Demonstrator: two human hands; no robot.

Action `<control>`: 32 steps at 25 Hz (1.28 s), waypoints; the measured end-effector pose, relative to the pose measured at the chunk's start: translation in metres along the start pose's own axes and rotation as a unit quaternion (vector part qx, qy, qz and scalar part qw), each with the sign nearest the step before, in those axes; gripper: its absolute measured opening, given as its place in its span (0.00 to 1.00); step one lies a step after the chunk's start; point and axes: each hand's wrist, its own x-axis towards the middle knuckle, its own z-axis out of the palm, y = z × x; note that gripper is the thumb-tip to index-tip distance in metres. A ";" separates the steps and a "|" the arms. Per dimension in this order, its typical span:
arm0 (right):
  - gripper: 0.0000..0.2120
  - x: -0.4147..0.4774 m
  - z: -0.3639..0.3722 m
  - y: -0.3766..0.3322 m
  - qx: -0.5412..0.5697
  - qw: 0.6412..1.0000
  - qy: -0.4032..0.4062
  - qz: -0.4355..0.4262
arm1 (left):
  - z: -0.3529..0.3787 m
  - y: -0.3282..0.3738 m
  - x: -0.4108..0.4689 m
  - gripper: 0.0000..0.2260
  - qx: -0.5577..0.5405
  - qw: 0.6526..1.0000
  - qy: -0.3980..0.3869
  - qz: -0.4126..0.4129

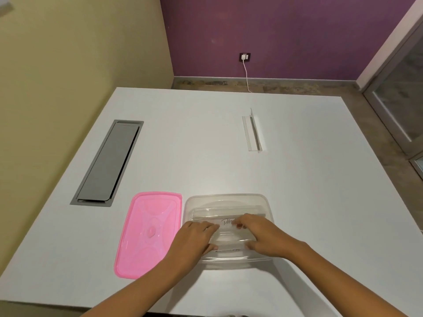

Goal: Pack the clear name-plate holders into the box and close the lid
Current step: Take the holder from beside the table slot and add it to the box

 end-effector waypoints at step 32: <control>0.27 0.012 0.040 -0.003 -0.176 0.978 0.045 0.101 | 0.018 -0.008 0.006 0.14 -0.067 0.994 0.037 -0.078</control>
